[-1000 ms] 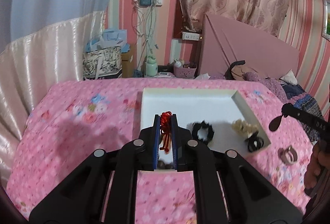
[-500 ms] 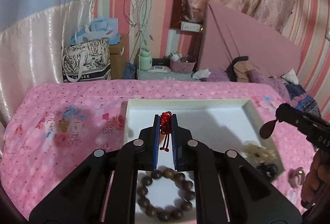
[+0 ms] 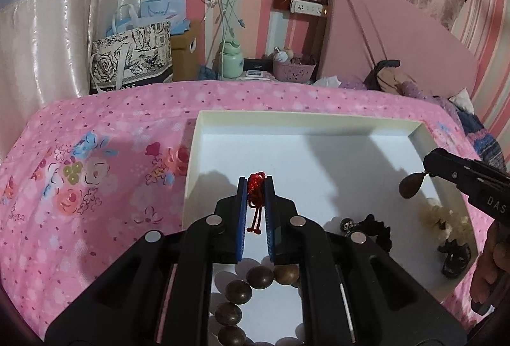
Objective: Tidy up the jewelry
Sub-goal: 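Carry the tassel into the tray with left tool while right tool carries the hair clip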
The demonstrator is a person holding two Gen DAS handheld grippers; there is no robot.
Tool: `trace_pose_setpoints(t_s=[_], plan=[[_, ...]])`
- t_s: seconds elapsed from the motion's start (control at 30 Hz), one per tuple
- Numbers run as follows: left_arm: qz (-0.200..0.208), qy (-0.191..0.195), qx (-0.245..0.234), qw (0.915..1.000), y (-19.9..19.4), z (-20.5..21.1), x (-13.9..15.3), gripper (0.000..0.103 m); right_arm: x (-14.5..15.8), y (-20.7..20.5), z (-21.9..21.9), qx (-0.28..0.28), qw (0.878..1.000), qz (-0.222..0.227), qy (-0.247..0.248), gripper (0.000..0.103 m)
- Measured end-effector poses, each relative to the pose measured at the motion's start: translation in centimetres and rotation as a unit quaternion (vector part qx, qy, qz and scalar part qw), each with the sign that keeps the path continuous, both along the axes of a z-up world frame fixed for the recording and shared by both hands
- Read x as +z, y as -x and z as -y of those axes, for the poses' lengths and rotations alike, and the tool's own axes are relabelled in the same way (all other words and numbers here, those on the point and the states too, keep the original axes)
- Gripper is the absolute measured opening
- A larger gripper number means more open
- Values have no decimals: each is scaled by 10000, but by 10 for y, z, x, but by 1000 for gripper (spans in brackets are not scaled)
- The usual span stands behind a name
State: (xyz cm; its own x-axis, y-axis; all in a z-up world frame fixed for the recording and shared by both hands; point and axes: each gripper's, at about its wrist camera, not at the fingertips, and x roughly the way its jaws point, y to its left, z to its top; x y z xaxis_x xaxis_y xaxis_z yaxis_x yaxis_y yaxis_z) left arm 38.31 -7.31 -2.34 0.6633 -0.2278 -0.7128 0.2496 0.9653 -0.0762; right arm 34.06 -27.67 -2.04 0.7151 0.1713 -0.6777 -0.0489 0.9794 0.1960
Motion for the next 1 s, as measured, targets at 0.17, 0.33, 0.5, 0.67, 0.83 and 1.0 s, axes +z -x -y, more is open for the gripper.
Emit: trace_pose_setpoints(t_s=[0.17, 0.33, 0.5, 0.67, 0.83, 1.0], plan=[[-43, -16, 39, 10000, -2, -1, -1, 8, -4, -2, 1, -63, 9999, -62, 79, 23], [-95, -171, 99, 9998, -7, -1, -7, 9, -7, -3, 10, -283, 9989, -217, 310, 23], [-155, -281, 188, 9993, -9, -4, -9, 10, -17, -6, 19, -461, 9966, -456, 515, 23], [-237, -279, 234, 9991, -11, -7, -11, 10, -25, -8, 22, -473, 9957, -574, 548, 23], [-279, -415, 237, 9985, -10, -5, -14, 12, -31, -11, 23, -491, 9954, -628, 527, 24], [-309, -509, 222, 9980, -8, -3, -16, 12, -32, -12, 21, -488, 9950, -646, 590, 26]])
